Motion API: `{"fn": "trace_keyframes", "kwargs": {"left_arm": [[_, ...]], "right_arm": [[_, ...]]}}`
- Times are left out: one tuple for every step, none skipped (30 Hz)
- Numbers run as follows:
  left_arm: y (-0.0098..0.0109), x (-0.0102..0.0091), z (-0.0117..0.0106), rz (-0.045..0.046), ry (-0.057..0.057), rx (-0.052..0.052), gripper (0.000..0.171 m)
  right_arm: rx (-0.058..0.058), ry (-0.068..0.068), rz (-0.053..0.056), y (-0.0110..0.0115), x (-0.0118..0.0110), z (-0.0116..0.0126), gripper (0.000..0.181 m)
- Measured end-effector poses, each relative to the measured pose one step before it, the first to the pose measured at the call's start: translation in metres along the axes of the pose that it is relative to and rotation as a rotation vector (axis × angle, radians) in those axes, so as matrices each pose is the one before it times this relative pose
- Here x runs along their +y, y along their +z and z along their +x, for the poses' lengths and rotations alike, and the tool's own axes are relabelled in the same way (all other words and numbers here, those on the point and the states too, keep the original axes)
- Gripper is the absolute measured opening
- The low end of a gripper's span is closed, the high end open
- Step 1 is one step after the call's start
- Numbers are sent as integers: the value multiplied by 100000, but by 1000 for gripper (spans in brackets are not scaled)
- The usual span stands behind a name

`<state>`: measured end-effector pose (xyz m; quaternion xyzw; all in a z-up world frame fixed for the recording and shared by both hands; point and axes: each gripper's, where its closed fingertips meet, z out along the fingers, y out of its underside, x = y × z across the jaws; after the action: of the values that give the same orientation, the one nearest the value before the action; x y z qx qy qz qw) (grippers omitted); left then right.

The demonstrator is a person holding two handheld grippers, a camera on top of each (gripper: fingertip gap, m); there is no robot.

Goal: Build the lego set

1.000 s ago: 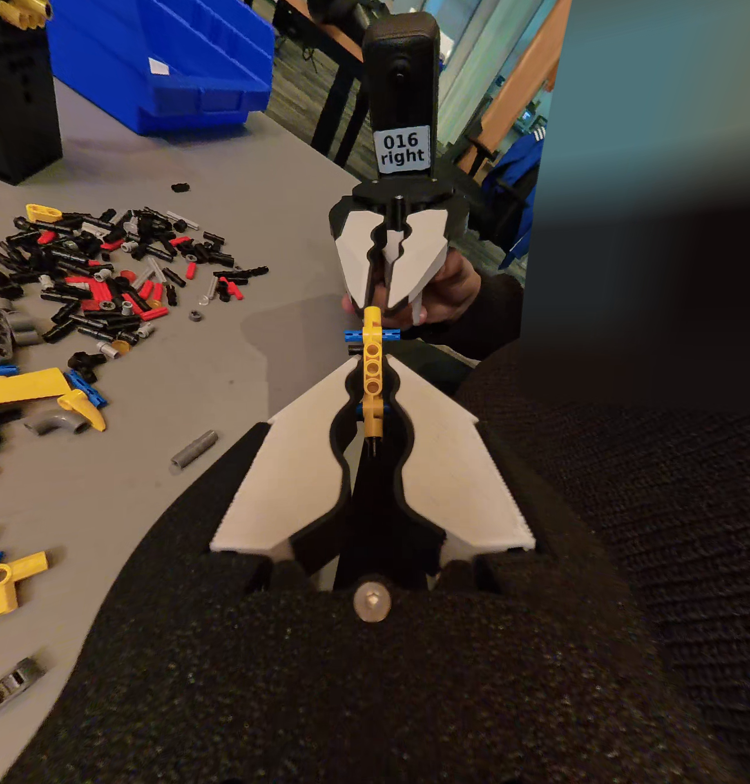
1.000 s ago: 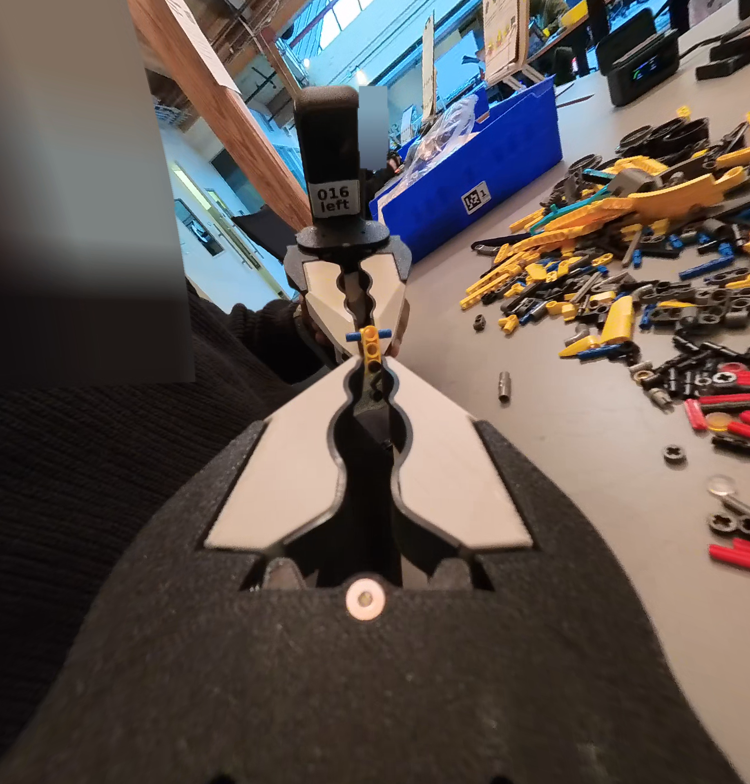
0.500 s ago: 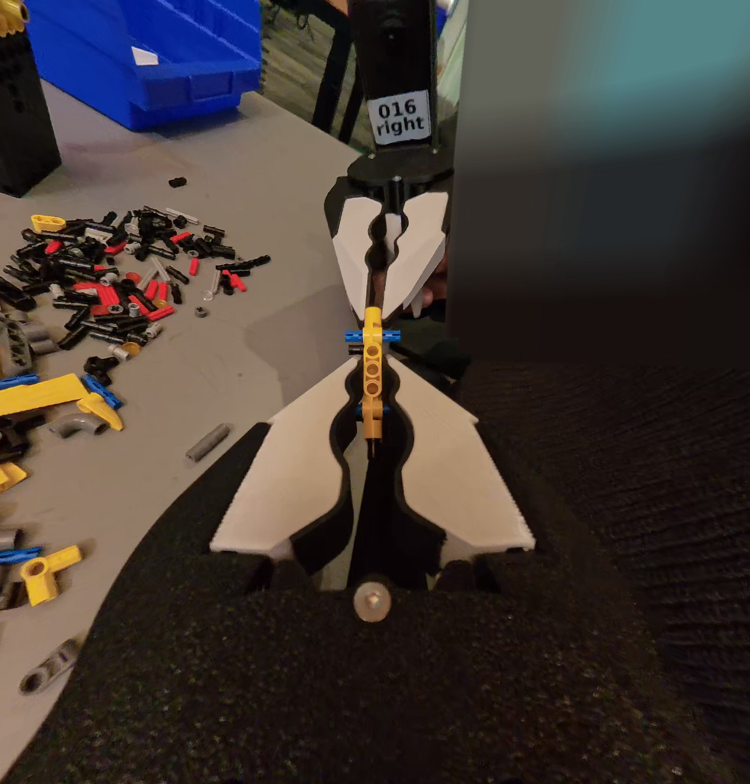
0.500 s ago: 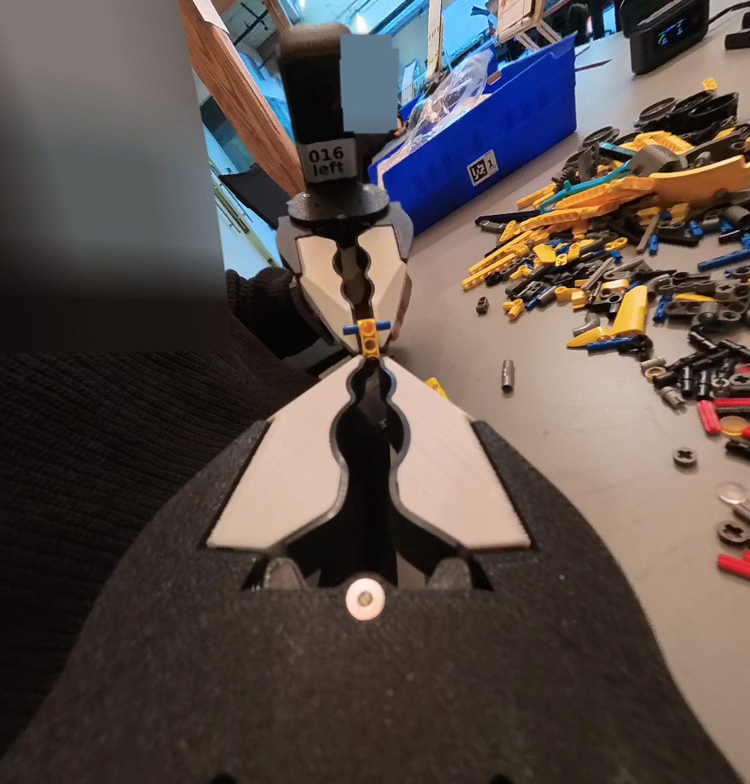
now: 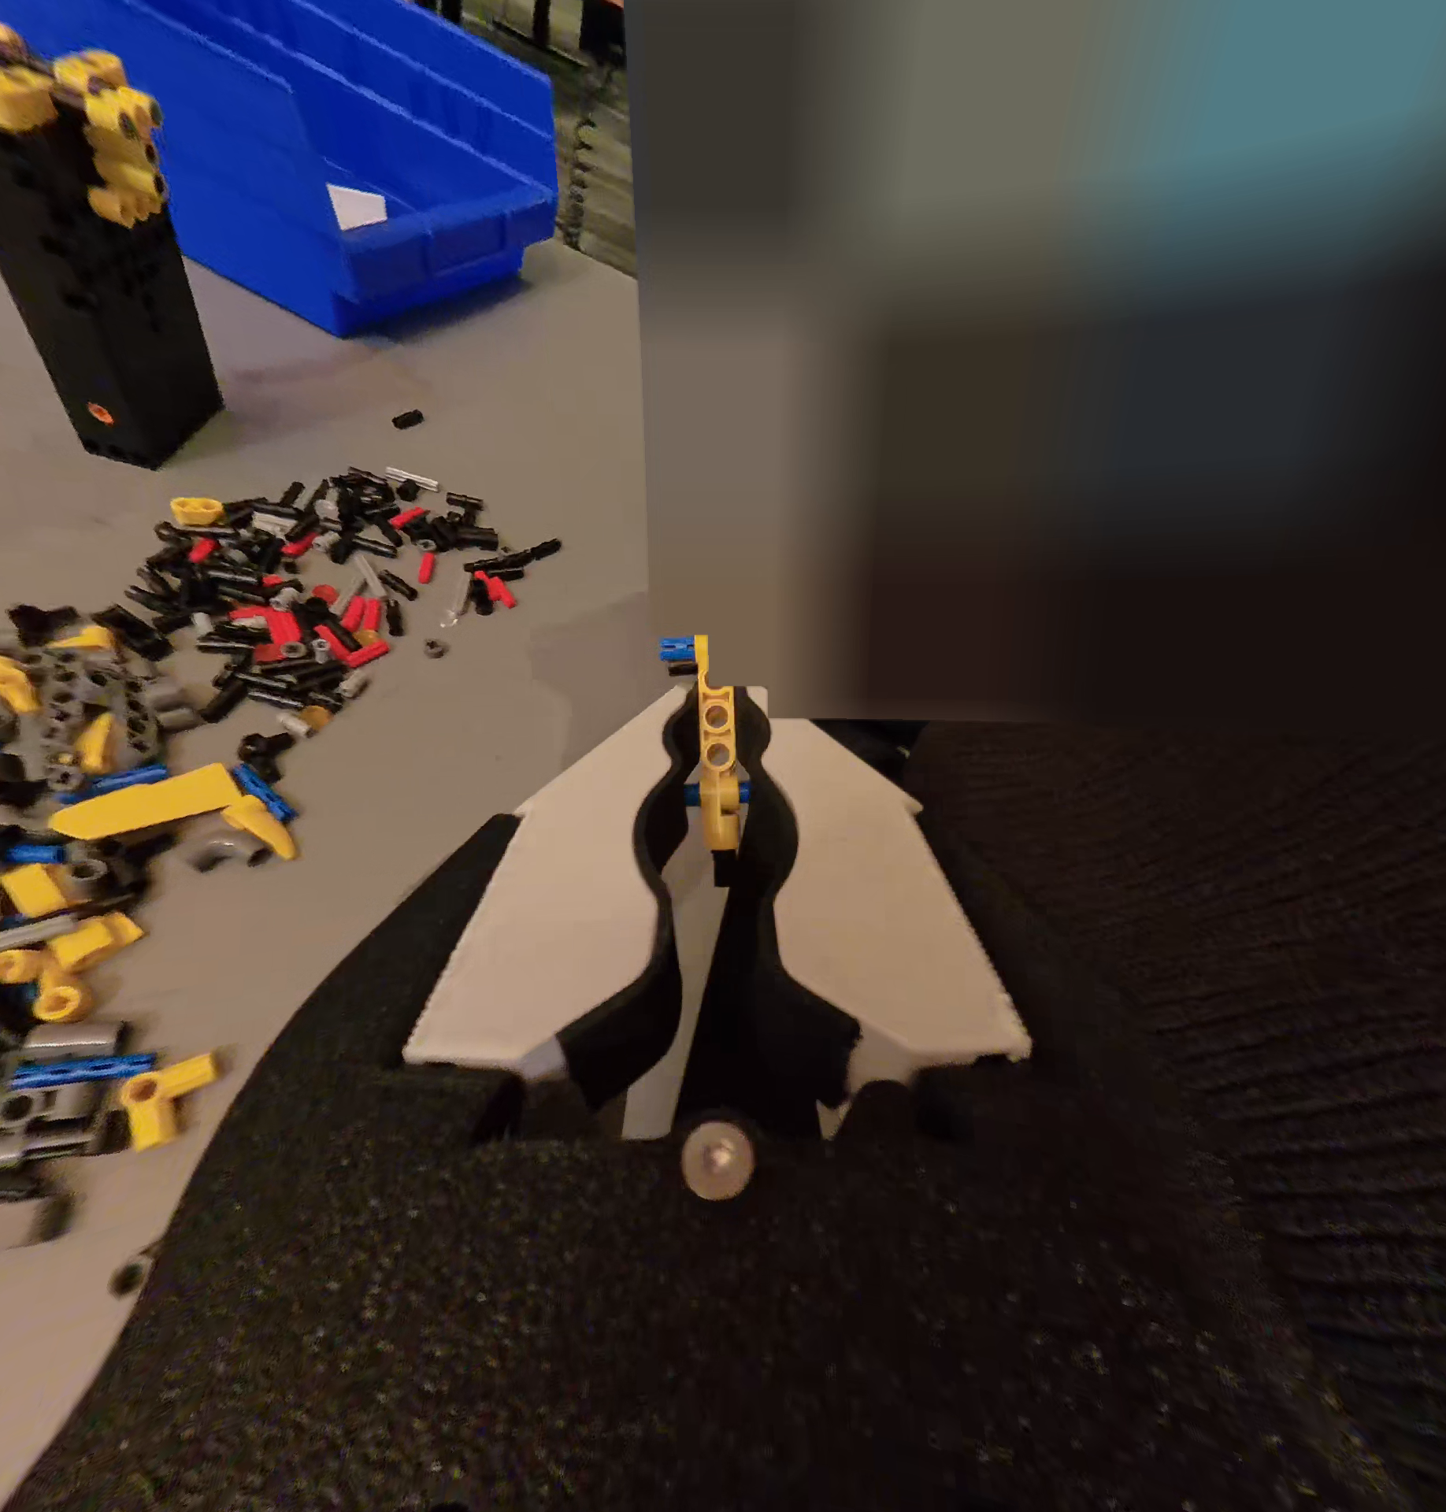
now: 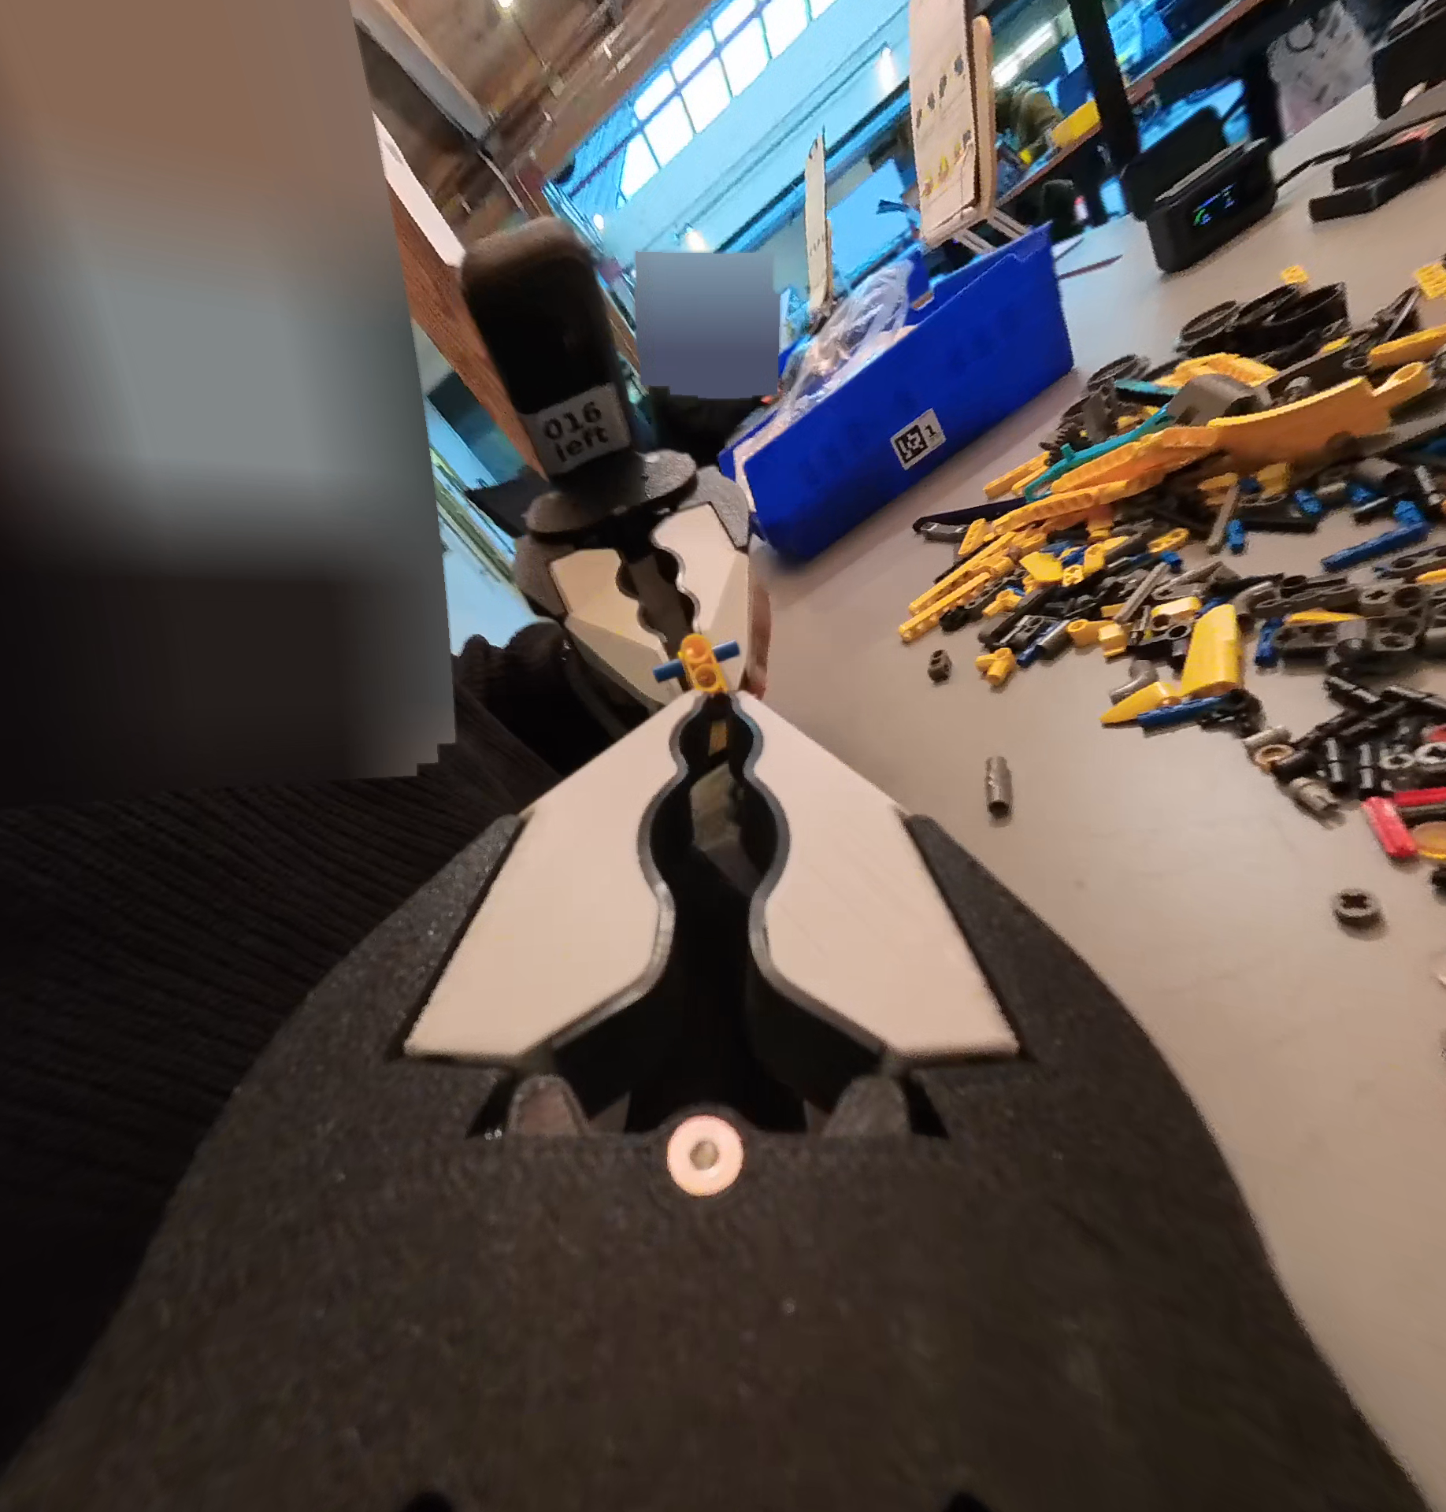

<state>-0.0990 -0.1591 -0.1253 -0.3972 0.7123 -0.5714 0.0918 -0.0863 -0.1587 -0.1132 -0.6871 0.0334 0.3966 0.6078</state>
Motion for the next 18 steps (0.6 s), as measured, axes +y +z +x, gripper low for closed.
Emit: {"fn": "trace_keyframes", "kwargs": {"left_arm": [[122, 13, -83, 88, -3223, 1166, 6], [168, 128, -9, -559, -4132, 1829, 6], [178, -50, 67, 504, -5308, 2295, 7], [160, -102, 113, 794, -5182, 2540, 8], [131, -92, 110, 386, -4832, 2719, 7], [52, -207, 112, 824, -5095, 3039, 7], [51, -225, 257, 1320, -5529, 4209, 7], [-4, -220, 303, 1284, -7134, 5484, 7], [32, -189, 298, 1733, -7084, 5995, 7], [4, -75, 439, 1076, -7909, 7589, 7], [17, -59, 286, 1370, -7485, 6688, 7], [14, -40, 182, 1272, -6241, 5448, 8], [26, 38, 173, 1045, -3713, 4041, 8], [44, 74, 318, 618, -3441, 4280, 7], [10, 91, 334, 63, -3679, 4242, 7], [-35, 131, 233, -381, -3171, 3671, 7], [-58, -4, 47, 605, -1743, 1730, 7], [16, 89, 73, -64, -473, 907, 6]], "right_arm": [[-587, 1647, 1041, -80, -38, 99, 1], [-114, 720, 342, -122, 48, 140, 1], [-481, 865, 250, -159, 23, 73, 1], [-664, 1037, 918, -187, -103, 0, 1], [-491, 430, 703, -162, -91, -24, 1], [-346, 80, 894, -117, -145, -56, 1], [-931, 689, 1189, -79, -208, -138, 1], [-1540, 784, 1219, -70, -239, -216, 1], [-1513, 205, 1122, -33, -216, -226, 1], [-2012, -20, 1075, -8, -188, -302, 1], [-2014, 75, 958, 6, -135, -271, 1], [-1204, 144, 1083, 17, -103, -144, 0], [-1346, 433, 852, 11, -54, -138, 1], [-2097, 1042, 1259, 41, -80, -227, 0], [-2470, 1481, 1359, 99, -66, -292, 0], [-1797, 1042, 745, 110, -8, -237, 0], [-651, 230, 68, 89, 26, -109, 0], [-384, -314, -170, 29, 19, -54, 0]]}}
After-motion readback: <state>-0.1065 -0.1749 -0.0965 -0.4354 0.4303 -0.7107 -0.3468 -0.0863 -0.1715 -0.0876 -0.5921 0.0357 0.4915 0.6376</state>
